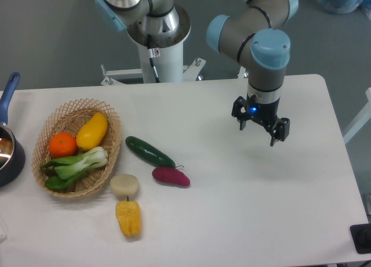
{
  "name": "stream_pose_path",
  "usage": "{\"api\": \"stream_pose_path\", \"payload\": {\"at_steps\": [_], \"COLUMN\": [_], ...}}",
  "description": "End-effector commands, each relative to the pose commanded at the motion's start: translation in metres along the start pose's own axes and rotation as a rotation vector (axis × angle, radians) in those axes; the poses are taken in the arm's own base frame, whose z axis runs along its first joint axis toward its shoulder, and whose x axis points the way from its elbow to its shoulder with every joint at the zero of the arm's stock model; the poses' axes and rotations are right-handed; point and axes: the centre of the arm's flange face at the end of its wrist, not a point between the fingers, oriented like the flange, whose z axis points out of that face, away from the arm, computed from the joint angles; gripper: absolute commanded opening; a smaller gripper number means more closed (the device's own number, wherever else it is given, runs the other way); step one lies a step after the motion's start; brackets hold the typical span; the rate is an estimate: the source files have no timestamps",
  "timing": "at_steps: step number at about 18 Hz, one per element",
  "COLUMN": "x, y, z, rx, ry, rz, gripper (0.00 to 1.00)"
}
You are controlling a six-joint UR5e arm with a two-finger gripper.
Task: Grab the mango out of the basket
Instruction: 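Move the gripper over the wicker basket above the yellow mango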
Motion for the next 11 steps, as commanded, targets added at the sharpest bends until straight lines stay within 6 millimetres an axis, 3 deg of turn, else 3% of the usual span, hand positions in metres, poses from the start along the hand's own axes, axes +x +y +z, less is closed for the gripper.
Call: {"api": "stream_pose_path", "payload": {"at_steps": [7,11], "x": [0.012,0.044], "y": [-0.014,-0.06], "z": [0.001,0.004], "rx": [0.04,0.051], "ry": [0.017,0.04], "rz": [0.014,0.024], "gripper": [1.0,1.0]}}
